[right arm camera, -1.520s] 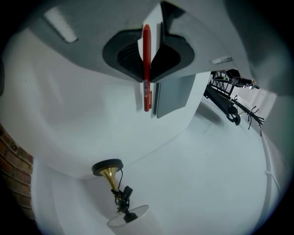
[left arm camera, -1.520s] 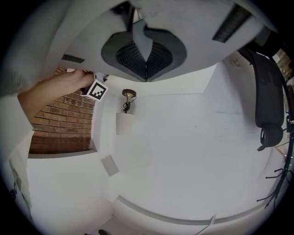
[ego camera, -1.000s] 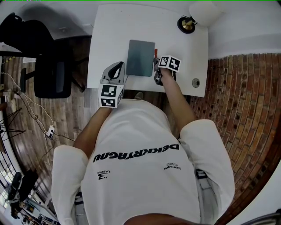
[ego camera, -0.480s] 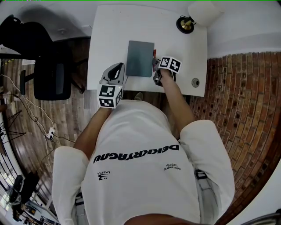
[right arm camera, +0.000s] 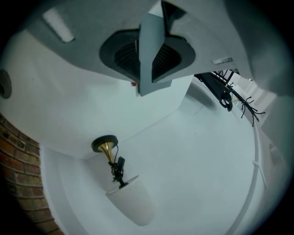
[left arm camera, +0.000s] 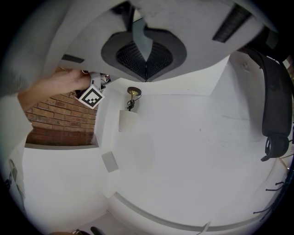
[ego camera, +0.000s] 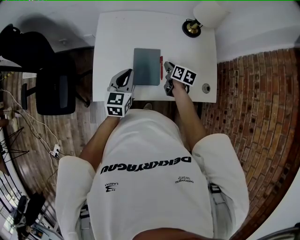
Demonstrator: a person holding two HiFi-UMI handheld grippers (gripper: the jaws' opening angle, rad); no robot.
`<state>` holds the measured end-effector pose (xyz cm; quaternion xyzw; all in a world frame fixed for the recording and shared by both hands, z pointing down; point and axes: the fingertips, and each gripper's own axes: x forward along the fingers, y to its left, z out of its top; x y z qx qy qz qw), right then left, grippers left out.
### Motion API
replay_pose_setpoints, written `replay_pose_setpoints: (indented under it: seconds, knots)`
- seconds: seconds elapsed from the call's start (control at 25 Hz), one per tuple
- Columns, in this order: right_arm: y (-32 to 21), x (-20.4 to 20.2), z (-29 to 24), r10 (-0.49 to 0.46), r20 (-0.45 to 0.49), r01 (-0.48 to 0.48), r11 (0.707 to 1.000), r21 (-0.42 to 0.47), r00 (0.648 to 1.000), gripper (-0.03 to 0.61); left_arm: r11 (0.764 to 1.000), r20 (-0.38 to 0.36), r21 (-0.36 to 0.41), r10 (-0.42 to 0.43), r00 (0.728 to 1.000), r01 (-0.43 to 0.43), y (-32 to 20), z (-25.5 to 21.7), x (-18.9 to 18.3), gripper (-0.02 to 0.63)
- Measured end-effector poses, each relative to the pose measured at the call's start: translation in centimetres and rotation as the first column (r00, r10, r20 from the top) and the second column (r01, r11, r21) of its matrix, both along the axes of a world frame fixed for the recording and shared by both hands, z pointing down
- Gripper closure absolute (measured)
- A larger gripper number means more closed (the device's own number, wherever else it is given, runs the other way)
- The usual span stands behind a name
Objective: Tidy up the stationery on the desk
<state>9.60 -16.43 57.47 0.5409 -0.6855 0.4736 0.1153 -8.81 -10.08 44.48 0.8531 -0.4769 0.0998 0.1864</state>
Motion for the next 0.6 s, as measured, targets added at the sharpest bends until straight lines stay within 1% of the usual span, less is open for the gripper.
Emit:
replay_pose_setpoints:
  seconds: [0.16,0.28,0.4,0.6]
  knots:
    - [0.3,-0.7,-4.0,-0.004,-0.016,0.006,0.993,0.116,1.000,0.512,1.000,0.003,0.009,0.014,1.000,-0.014,-0.3,-0.6,0.3,0.615]
    - [0.7,-1.5,-7.0,-0.010,-0.034,0.017,0.978,0.209,0.999,0.512,1.000,0.000,0.019,0.021,1.000,-0.021,-0.3,-1.1,0.7,0.615]
    - [1.2,-2.8,-9.9,-0.040,-0.071,0.060,0.952,0.299,0.997,0.512,0.999,0.001,0.032,0.025,1.000,-0.025,-0.4,-1.5,1.0,0.615]
    - [2.2,-5.2,-13.3,-0.109,-0.119,0.150,0.893,0.425,0.987,0.512,0.998,0.008,0.056,0.033,0.999,-0.033,-0.5,-2.3,1.4,0.615]
